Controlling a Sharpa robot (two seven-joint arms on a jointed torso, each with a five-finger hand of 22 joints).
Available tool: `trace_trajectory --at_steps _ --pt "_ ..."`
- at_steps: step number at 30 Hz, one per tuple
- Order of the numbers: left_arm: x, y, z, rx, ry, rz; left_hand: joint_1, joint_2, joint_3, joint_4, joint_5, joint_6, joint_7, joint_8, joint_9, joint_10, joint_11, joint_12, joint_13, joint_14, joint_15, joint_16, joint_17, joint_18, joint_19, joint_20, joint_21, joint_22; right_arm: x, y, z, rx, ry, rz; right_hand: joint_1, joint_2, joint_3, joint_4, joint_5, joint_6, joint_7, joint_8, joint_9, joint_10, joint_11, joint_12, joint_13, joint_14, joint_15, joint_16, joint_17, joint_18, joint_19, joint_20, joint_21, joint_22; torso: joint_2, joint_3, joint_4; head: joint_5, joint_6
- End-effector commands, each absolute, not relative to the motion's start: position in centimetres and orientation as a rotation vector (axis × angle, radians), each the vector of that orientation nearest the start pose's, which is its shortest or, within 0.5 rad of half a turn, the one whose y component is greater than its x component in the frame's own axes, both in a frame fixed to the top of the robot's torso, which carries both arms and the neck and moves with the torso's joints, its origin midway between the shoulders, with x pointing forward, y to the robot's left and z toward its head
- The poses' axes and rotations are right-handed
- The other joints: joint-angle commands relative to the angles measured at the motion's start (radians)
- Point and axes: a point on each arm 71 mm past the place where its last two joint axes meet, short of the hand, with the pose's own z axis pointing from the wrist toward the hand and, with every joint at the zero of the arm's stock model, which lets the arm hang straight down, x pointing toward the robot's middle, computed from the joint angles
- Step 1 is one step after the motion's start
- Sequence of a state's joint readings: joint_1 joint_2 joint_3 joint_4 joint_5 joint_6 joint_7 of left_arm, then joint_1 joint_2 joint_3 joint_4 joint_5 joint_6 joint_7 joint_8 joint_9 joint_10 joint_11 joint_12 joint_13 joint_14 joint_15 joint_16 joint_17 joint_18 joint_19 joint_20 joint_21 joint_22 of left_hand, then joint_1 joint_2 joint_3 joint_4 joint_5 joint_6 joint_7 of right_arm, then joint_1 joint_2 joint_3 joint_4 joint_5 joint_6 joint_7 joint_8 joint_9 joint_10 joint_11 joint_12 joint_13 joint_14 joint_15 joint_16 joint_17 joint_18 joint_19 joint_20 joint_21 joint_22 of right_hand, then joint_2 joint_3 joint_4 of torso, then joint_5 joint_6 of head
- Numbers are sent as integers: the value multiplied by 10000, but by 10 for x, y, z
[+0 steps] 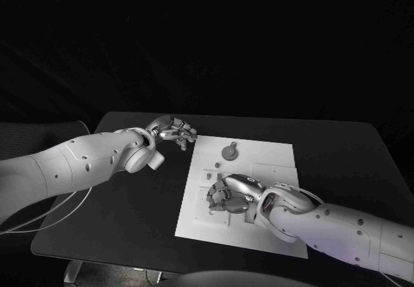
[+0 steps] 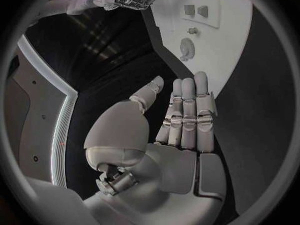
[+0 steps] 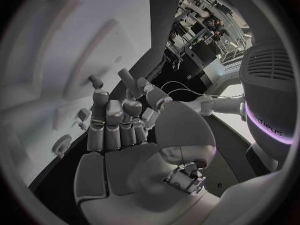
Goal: Assemble the parts on the task board
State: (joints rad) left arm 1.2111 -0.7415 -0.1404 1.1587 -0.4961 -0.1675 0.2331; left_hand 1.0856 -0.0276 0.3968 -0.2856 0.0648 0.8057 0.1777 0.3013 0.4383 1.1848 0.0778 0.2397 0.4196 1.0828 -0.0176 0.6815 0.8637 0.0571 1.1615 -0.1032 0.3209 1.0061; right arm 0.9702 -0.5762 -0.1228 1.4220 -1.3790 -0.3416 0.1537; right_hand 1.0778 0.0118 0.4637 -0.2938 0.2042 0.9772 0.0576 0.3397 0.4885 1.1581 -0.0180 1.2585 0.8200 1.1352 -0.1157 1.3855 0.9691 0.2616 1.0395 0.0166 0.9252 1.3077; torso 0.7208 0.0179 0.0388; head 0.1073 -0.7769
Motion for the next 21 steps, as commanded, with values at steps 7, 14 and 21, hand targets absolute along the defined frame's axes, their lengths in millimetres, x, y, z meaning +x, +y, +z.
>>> trace_trajectory --at_steps 7,14,21 --pt "533 257 -232 -6720 17537 -11136 89 -2 -43 -8 -30 56 45 53 -11 41 4 -58 13 29 61 -48 24 112 35 -61 -64 14 406 -76 -318 -3140 18319 11191 33 95 21 13 50 364 321 19 104 -39 -40 -45 4 -20 -55 10 -10 2 6 -45 45 100 0 1 13 41 -70" --pt "533 257 -232 -6727 17537 -11126 90 -4 -44 -8 -30 57 45 54 -13 42 4 -61 16 29 61 -52 29 112 35 -61 -67 16 408 -79 -320 -3149 18342 11058 33 96 23 13 50 361 322 17 105 -43 -39 -46 7 -23 -55 10 -9 1 5 -46 45 101 0 -11 2 57 -87" --pt "533 257 -232 -6719 17547 -11144 91 -3 -44 -8 -30 57 45 56 -15 42 4 -65 18 30 61 -57 34 112 36 -61 -69 18 407 -76 -321 -3216 18388 11099 33 99 24 13 51 361 323 17 107 -46 -38 -47 10 -26 -55 10 -8 1 5 -46 46 101 -1 -6 12 56 -85"
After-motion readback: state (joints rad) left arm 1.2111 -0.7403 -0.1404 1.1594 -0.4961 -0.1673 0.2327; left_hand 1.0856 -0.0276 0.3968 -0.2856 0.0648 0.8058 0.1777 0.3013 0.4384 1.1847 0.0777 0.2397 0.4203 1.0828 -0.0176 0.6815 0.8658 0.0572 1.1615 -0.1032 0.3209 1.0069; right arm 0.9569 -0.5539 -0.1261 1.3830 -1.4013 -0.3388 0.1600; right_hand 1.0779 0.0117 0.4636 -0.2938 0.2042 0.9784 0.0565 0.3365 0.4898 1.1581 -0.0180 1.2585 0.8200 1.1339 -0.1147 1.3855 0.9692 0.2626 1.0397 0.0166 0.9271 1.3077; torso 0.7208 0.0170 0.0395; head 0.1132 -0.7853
